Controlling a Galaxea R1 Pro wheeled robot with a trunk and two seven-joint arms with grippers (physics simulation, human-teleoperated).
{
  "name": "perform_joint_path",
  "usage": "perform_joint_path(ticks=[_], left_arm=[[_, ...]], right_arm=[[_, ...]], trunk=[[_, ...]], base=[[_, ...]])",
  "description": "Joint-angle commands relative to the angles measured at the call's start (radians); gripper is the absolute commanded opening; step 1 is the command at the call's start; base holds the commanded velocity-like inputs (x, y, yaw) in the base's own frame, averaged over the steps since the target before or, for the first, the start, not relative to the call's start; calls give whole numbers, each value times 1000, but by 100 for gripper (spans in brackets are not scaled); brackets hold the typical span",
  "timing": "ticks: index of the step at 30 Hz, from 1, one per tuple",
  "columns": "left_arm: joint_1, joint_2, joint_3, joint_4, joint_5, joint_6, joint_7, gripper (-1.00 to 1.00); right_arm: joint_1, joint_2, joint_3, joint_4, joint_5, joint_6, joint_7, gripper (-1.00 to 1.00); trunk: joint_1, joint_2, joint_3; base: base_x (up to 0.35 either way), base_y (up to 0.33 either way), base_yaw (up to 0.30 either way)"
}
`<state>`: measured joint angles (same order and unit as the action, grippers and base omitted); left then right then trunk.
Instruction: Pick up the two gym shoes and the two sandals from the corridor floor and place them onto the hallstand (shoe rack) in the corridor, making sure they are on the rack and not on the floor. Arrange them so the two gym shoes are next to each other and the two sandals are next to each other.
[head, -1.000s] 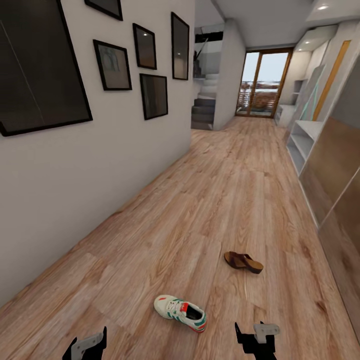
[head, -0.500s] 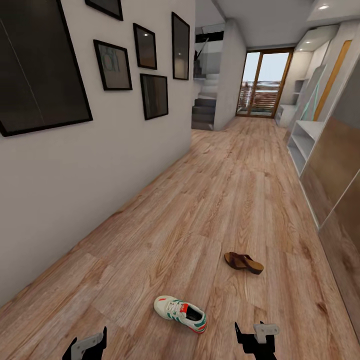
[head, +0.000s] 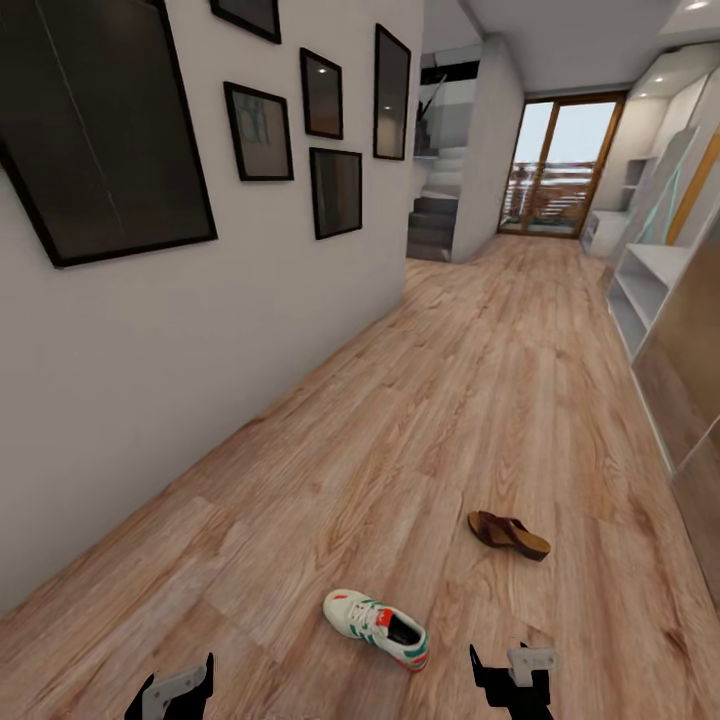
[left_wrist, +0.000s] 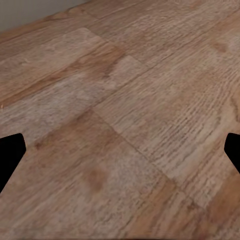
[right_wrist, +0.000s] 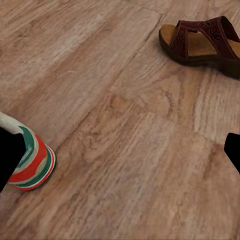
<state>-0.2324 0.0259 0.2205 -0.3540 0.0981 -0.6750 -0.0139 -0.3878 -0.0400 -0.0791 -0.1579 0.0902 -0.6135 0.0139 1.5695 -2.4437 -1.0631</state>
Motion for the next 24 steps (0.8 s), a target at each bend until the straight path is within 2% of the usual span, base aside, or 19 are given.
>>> perform_joint_path(ticks=[1,12,24], left_arm=[[-1,0,-3,1,8,-3,-1,100],[-1,0,-3,1,8,-3,-1,100],[0,0,-3,1,8,-3,-1,100]], right_arm=[[0,0,-8,0,9,-3,1,100],[0,0,-8,1,9,-3,1,100],[0,0,-8,1,9,-3,1,100]], trunk=[[0,0,-1],[0,0,-1],[0,0,-1]], base=[[0,0,263],[0,-29,272],[0,-219,276]])
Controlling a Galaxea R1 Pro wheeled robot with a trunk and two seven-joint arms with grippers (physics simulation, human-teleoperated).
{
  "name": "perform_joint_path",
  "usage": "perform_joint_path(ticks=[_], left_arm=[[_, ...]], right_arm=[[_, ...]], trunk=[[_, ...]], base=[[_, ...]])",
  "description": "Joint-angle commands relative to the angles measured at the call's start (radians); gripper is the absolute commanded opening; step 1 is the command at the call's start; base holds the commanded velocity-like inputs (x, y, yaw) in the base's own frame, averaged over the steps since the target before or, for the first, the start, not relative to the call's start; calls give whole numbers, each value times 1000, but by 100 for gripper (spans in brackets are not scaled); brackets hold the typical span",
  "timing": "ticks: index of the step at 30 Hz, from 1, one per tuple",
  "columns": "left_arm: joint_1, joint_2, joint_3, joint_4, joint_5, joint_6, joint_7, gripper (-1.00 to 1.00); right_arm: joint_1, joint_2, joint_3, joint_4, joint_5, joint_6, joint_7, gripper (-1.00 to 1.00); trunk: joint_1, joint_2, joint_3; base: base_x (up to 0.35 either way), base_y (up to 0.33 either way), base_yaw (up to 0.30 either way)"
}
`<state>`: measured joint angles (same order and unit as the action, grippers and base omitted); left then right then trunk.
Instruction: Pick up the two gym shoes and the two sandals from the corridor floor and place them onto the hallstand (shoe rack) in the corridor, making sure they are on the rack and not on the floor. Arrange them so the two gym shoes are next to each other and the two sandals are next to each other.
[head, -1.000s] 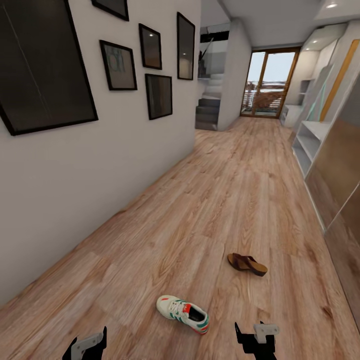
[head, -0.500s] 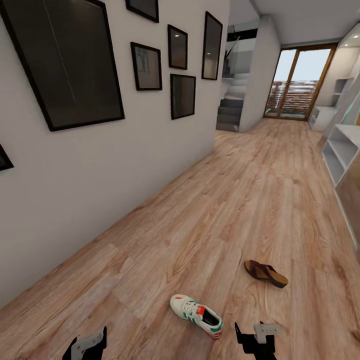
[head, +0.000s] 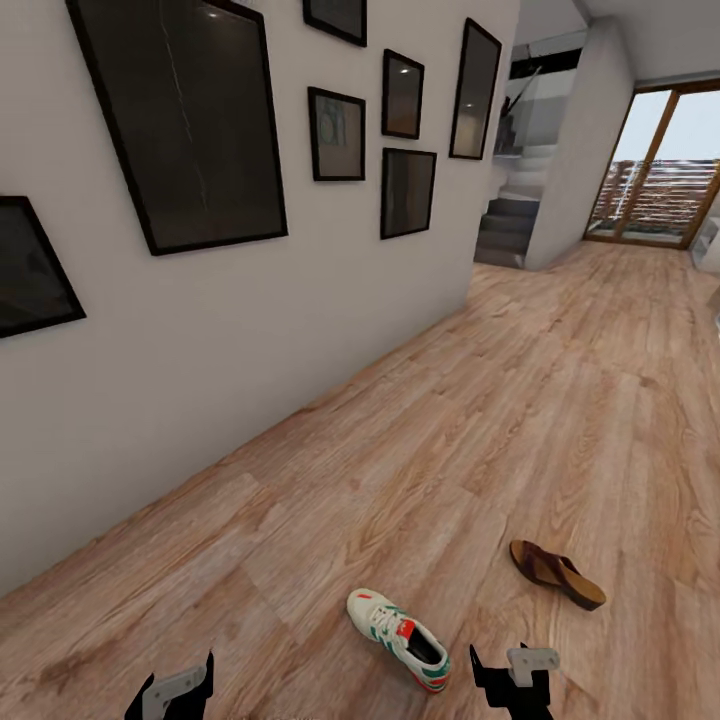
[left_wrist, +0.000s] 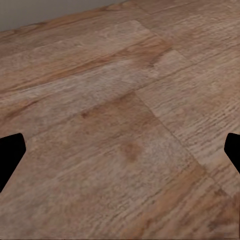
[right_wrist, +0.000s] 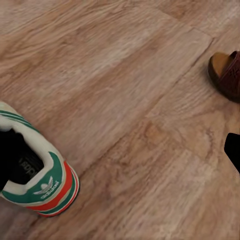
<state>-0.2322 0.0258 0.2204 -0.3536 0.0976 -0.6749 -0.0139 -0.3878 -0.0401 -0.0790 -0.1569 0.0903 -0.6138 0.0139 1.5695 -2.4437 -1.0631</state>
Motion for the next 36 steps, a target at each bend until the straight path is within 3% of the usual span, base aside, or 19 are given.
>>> perform_joint_path(ticks=[1,30,36], left_arm=[[-1,0,-3,1,8,-3,-1,100],[-1,0,-3,1,10,-3,-1,100],[-1,0,-3,2,10,-3,-1,100]], right_arm=[[0,0,-8,0,9,-3,1,100],[0,0,-8,0,9,-2,1,100],[0,0,-8,0,9,-1,1,100]], trunk=[[0,0,-1],[0,0,-1],[0,0,-1]], base=[[0,-232,277],[0,-33,276],[-47,-30,118]])
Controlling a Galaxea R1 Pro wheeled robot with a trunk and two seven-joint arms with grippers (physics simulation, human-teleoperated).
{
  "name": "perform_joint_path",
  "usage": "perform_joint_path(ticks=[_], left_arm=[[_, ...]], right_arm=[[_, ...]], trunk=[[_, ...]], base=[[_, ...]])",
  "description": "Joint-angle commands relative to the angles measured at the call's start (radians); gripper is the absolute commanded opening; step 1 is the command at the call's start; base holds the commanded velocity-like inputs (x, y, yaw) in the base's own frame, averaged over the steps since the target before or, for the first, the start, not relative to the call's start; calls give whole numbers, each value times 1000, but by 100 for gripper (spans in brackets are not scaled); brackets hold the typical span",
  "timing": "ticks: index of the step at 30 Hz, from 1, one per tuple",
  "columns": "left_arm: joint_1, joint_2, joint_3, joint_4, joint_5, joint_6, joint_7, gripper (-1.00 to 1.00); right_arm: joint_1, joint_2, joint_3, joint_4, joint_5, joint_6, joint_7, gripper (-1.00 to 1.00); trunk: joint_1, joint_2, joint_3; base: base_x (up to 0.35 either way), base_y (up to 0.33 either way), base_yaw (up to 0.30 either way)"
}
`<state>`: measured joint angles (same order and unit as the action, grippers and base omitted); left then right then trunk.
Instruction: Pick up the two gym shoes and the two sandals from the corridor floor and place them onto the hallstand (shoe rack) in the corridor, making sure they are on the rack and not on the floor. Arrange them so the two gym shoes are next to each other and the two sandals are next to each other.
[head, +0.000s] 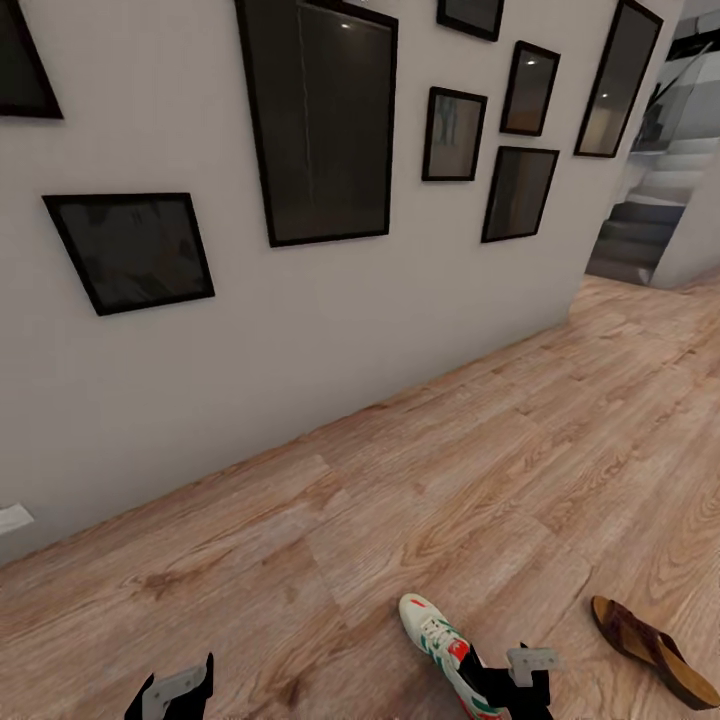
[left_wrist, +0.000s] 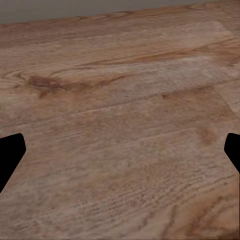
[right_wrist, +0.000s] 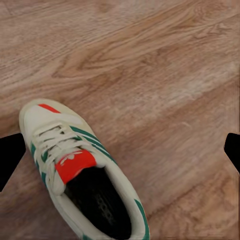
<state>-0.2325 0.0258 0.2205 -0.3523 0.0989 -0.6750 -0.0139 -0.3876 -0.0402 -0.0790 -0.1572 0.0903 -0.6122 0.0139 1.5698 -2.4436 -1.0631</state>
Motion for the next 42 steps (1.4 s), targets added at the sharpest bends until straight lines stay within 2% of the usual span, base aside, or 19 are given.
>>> perform_joint_path(ticks=[1,8,25,42], left_arm=[[-1,0,-3,1,9,-3,-1,100],[0,0,-3,1,9,-3,-1,100],[0,0,-3,0,9,-3,-1,100],[0,0,-3,-1,9,-3,-1,100]], right_arm=[[0,0,-8,1,9,-3,1,100],[0,0,-8,1,9,-3,1,100],[0,0,-8,1,9,-3,1,100],[0,0,-8,1,9,-3,1,100]], trunk=[[0,0,-1],[0,0,-1],[0,0,-1],[0,0,-1]], base=[[-167,-104,42],[-142,-86,11],[-14,-8,1],[0,-119,0]])
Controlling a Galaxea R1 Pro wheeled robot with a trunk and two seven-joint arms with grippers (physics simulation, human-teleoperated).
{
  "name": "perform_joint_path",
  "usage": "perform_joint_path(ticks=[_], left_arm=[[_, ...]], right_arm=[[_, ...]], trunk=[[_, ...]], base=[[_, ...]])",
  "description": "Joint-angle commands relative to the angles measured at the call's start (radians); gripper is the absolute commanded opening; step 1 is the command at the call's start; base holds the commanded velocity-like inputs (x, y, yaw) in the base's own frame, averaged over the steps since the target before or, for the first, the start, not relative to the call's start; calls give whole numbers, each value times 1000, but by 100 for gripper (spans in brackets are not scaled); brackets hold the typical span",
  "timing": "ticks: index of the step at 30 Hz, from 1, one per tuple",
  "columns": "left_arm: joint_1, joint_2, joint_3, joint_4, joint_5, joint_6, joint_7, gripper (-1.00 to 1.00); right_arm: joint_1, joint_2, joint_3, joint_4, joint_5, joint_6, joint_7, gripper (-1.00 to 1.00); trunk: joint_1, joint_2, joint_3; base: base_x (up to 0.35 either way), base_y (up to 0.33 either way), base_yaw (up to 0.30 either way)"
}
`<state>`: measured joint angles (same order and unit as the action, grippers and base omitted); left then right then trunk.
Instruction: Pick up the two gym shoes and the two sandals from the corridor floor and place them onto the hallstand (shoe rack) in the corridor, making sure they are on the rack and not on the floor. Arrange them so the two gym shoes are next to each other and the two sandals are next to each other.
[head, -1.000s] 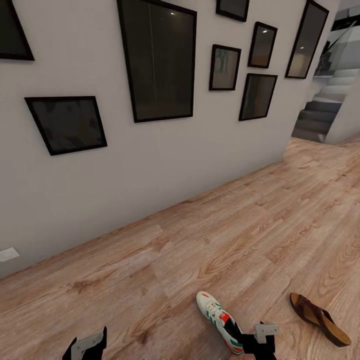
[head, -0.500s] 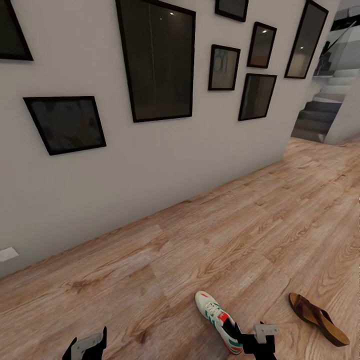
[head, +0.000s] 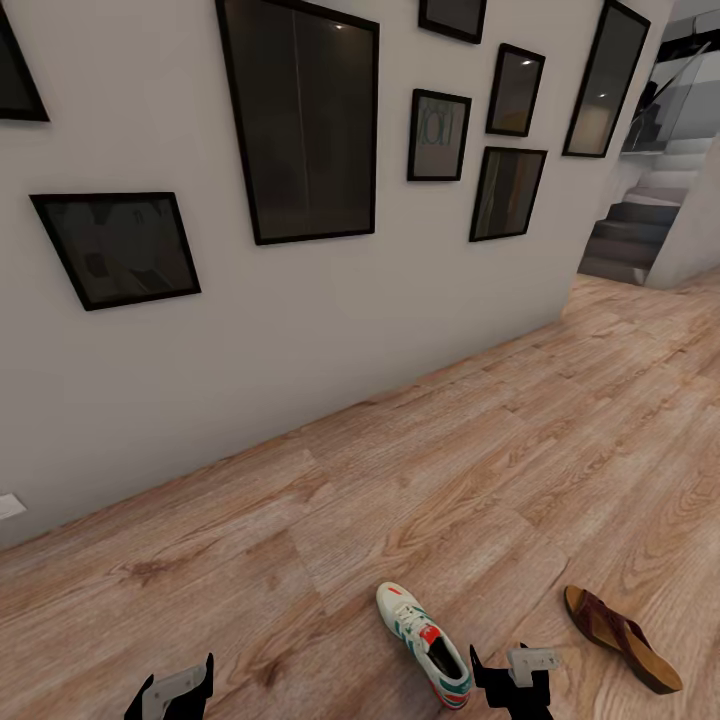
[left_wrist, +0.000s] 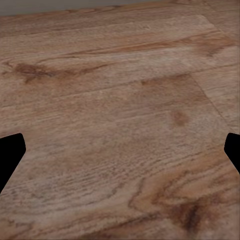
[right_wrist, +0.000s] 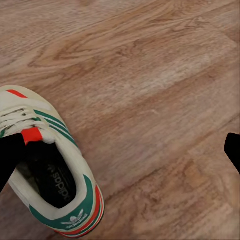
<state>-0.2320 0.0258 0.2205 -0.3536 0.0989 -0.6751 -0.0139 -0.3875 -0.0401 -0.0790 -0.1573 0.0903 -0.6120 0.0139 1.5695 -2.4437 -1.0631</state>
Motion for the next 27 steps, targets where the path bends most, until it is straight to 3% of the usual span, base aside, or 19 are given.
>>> perform_joint_path(ticks=[1,27], left_arm=[[0,0,-3,1,8,-3,-1,100],[0,0,-3,1,8,-3,-1,100]], right_arm=[[-1,0,-8,1,9,-3,1,100],[-1,1,-8,0,9,-3,1,100]], trunk=[[0,0,-1],[0,0,-1]], base=[[0,-18,0],[0,-3,0]])
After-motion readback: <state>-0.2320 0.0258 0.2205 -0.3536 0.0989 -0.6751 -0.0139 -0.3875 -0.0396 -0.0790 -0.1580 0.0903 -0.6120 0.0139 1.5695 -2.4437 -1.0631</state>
